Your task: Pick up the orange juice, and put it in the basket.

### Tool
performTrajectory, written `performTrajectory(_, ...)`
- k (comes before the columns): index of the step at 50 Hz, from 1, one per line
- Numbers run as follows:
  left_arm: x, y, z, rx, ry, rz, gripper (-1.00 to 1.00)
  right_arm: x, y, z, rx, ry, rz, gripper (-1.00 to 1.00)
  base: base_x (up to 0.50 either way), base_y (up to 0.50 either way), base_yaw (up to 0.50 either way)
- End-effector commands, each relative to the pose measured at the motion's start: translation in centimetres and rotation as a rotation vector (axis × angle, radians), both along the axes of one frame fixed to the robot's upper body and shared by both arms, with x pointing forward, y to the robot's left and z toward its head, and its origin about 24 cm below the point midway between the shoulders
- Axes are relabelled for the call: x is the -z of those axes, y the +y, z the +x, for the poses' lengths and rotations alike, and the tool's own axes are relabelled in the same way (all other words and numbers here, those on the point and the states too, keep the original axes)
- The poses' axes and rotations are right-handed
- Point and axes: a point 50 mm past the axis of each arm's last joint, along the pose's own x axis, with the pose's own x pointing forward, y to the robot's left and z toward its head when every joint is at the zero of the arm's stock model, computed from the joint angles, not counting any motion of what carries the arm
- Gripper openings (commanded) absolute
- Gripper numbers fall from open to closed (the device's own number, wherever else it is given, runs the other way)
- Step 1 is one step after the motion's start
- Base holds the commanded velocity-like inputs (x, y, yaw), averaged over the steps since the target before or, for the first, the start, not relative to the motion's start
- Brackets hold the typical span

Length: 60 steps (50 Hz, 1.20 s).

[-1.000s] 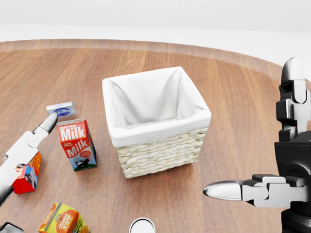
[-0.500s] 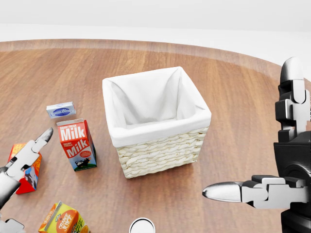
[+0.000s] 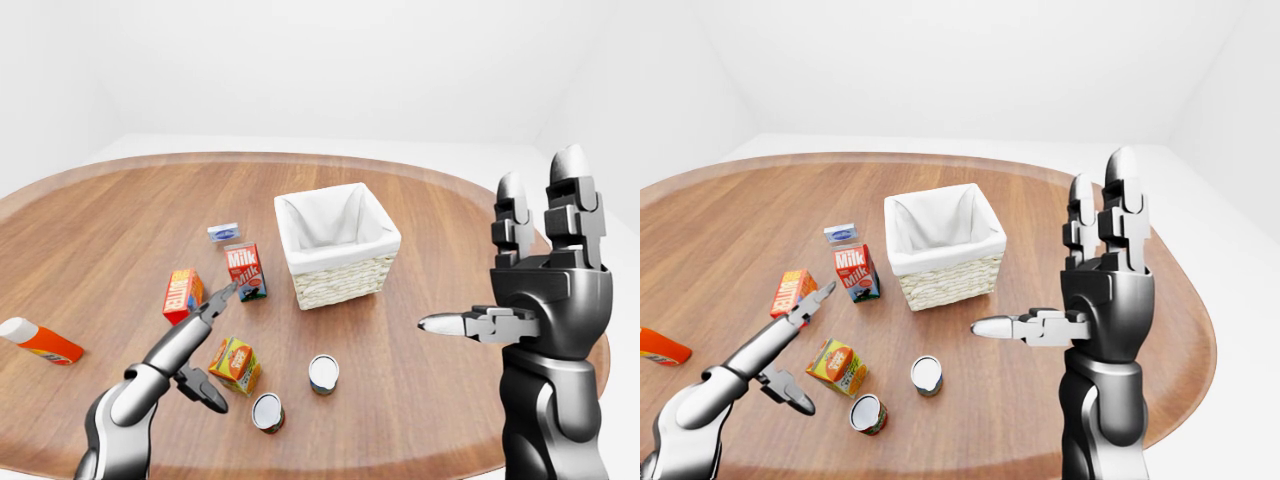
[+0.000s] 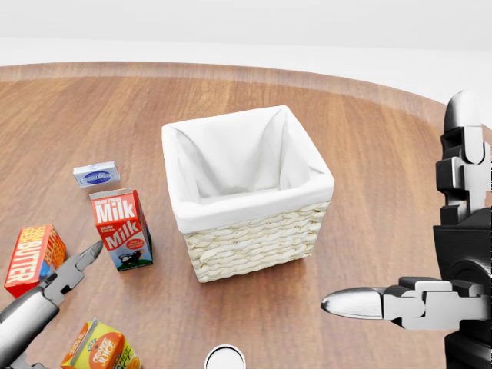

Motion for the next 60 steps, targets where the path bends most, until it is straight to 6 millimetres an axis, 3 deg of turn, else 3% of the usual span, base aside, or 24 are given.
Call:
performTrajectory(1, 2.5, 0.6, -0.2, -0.021, 0.124, 0.053, 1.0, 0.1, 0.0, 0.1, -0.003, 0.003, 0.001, 1.0, 0.0, 0.0, 0.0)
performTrajectory(26, 3.9, -1.2, 0.7, 0.05, 0.186, 0.115, 1.0, -1.0, 0.0, -0.6, -0.003, -0.055, -0.003, 1.0, 0.0, 0.0, 0.0)
performTrajectory(42, 6.6, -1.0, 1.1, 0.069, 0.323, 0.214, 1.0, -1.3, 0.0, -0.8, -0.008, -0.073, 0.002, 1.0, 0.0, 0.0, 0.0)
performTrajectory(43, 7.0, -0.5, 1.1, 0.064, 0.35, 0.25, -0.14, -1.2, 0.0, -0.7, -0.009, -0.068, 0.003, 1.0, 0.0, 0.0, 0.0)
performTrajectory(44, 7.2, -0.4, 1.0, 0.062, 0.363, 0.256, -0.26, -1.2, 0.0, -0.7, -0.008, -0.067, 0.003, 1.0, 0.0, 0.0, 0.0)
performTrajectory(48, 7.3, -0.3, 0.9, 0.061, 0.369, 0.256, -0.18, -1.2, 0.1, -0.7, -0.009, -0.065, 0.001, 1.0, 0.0, 0.0, 0.0)
performTrajectory(51, 7.3, 0.1, 1.1, 0.052, 0.373, 0.277, -0.33, -1.1, 0.1, -0.6, -0.01, -0.062, 0.002, 1.0, 0.0, 0.0, 0.0)
performTrajectory(52, 7.3, 0.1, 1.2, 0.051, 0.377, 0.282, -0.51, -1.0, 0.1, -0.5, -0.011, -0.057, 0.002, 1.0, 0.0, 0.0, 0.0)
performTrajectory(53, 7.6, 0.8, 1.3, 0.04, 0.405, 0.349, -1.0, -1.0, 0.1, -0.5, -0.014, -0.053, 0.004, 1.0, 0.0, 0.0, 0.0)
performTrajectory(60, 8.0, 1.8, 1.4, 0.026, 0.442, 0.374, -1.0, -1.1, 0.2, -0.6, -0.016, -0.06, 0.004, 1.0, 0.0, 0.0, 0.0)
